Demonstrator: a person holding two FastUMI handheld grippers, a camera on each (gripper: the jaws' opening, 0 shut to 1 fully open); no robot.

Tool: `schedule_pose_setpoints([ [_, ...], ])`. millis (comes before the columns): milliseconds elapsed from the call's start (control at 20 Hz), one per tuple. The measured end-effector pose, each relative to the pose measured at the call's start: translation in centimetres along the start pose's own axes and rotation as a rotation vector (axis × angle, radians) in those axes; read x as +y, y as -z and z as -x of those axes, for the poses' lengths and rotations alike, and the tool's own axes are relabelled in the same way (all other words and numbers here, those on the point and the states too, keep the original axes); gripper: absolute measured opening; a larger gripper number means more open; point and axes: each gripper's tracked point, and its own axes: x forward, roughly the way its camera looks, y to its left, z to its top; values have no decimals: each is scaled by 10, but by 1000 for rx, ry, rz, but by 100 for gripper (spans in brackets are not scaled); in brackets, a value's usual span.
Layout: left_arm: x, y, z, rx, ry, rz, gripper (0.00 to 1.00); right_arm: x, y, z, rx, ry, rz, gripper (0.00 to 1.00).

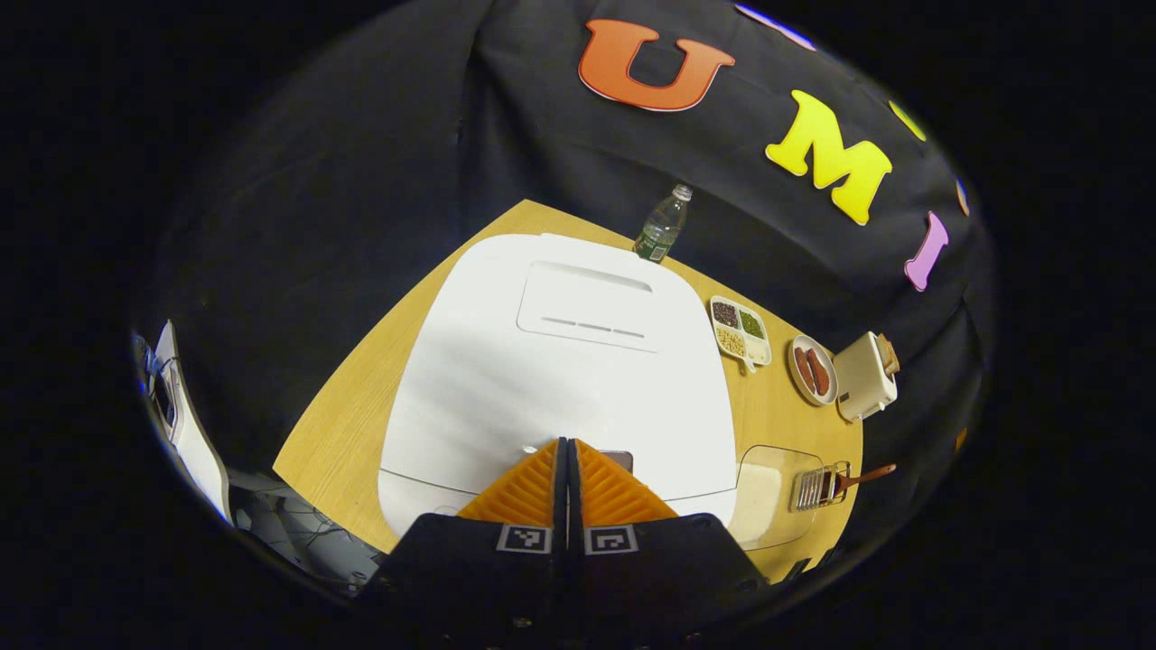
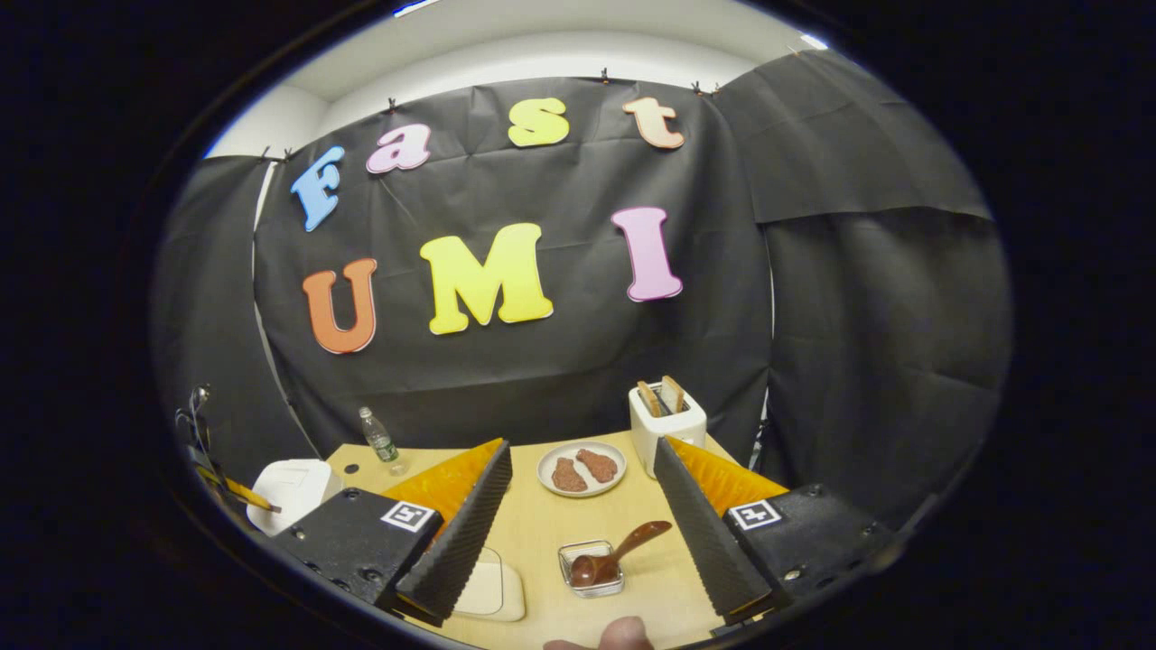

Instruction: Close the left gripper, press the button to open the rice cooker; take a wooden spoon from the chopstick holder with the right hand, scoop a spoonful of rice and pour it into the rice cooker, then put the wooden spoon back into the chopstick holder.

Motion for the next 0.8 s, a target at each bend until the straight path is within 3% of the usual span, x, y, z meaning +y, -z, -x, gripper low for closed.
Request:
schedule_pose_setpoints([
  [100, -4, -15, 11, -63, 16, -5, 0, -1, -8, 6, -17, -2, 2, 100],
  [350, -29, -105, 71, -397, 61, -58, 0, -1, -23, 23, -67, -1, 27, 100],
  [550, -45, -141, 101, -523, 66, -148, 0, 3, -30, 35, -78, -19, 41, 100],
  [700, -64, -144, 129, -611, 101, -141, 1, -1, -34, 47, -87, -19, 40, 100],
  [800, -77, -135, 145, -646, 124, -161, 11, -7, -28, 54, -81, -13, 38, 100],
])
